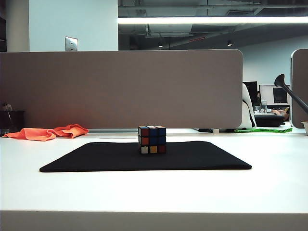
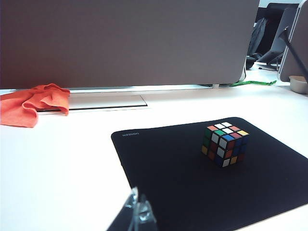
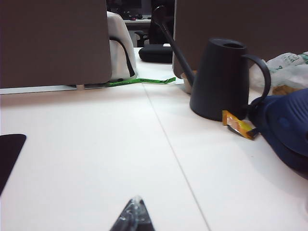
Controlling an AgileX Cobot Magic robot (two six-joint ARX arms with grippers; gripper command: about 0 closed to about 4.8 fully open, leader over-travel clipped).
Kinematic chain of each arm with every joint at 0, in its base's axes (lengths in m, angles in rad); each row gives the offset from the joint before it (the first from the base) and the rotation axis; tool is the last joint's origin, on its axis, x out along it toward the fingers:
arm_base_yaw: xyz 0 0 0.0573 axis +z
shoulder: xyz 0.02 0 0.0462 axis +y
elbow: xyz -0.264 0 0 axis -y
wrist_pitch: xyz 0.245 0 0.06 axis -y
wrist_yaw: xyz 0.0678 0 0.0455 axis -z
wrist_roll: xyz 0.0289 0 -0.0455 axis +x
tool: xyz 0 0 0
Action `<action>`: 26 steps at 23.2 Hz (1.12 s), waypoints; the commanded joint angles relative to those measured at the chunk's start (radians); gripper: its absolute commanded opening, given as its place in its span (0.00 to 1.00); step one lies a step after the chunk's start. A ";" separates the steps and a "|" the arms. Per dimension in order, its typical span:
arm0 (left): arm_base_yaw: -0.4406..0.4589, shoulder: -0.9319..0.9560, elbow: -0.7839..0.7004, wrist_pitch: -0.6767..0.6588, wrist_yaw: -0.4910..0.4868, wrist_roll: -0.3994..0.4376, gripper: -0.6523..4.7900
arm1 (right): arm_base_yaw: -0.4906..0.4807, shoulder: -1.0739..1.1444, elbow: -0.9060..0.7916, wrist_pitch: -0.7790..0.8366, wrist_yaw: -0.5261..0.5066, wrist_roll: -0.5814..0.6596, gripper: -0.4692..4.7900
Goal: Pick up the cube on the right side of the mouse pad, then place it in the center of the mouse pad.
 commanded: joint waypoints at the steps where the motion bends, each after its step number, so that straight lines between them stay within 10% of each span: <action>1: 0.002 0.001 0.003 0.010 0.004 -0.003 0.11 | -0.027 -0.001 0.000 0.033 -0.074 0.000 0.08; 19: 0.002 0.001 0.003 0.009 -0.003 -0.003 0.11 | -0.047 -0.001 -0.038 0.078 -0.065 -0.020 0.08; 26: 0.002 0.001 0.003 0.010 -0.183 -0.002 0.11 | -0.055 -0.001 -0.038 0.078 -0.195 -0.019 0.08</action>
